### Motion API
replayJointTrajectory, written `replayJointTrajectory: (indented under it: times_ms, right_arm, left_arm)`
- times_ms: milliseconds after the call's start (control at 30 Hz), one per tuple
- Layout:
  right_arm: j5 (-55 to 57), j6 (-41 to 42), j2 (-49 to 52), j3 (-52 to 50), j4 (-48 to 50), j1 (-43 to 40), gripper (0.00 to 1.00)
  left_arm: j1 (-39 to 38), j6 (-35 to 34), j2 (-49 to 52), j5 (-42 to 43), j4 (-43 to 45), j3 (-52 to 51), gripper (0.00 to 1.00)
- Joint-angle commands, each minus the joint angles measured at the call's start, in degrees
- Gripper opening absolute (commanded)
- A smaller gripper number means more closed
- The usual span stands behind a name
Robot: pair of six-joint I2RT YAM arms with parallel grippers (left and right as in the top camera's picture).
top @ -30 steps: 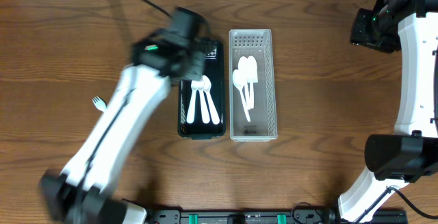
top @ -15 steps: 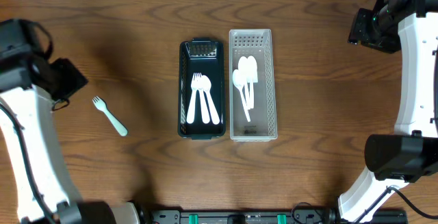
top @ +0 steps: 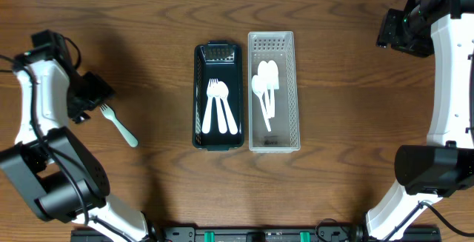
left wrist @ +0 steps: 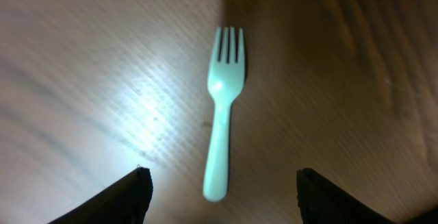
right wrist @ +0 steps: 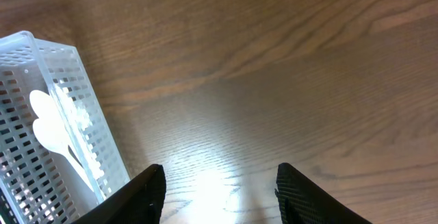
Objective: Pack container
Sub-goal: 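Move left gripper to the mint-green fork and grasp it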
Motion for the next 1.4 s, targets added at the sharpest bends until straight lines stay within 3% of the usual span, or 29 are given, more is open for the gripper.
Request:
replayJointTrajectory:
  times_ms: [0, 367, 833, 1067, 1367]
  right_arm:
    - [0.39, -0.37, -0.04, -0.02, -0.35, -0.09, 0.56]
    - [-0.07, -0.37, -0.04, -0.02, -0.59, -0.02, 0.55]
    - [-0.02, -0.37, -0.04, -0.02, -1.42, -0.02, 0.55]
    - [-0.02, -0.37, -0.04, -0.02, -1.44, -0.02, 0.54]
    - [-0.02, -0.37, -0.04, -0.02, -1.46, -0.04, 0.54]
  left_arm:
    - [-0.13, 0.07, 1.33, 0.22, 2.82, -3.69, 0.7]
    - [-0.13, -4.76, 4.28, 0.15, 15.19, -11.3, 0.7]
    - [-0.13, -6.78, 11.02, 0.24, 17.64, -11.3, 0.7]
    - [-0.13, -6.75, 11.08, 0.37, 17.66, -11.3, 0.48]
    - [-0.13, -6.75, 11.08, 0.61, 17.86, -11.3, 0.44]
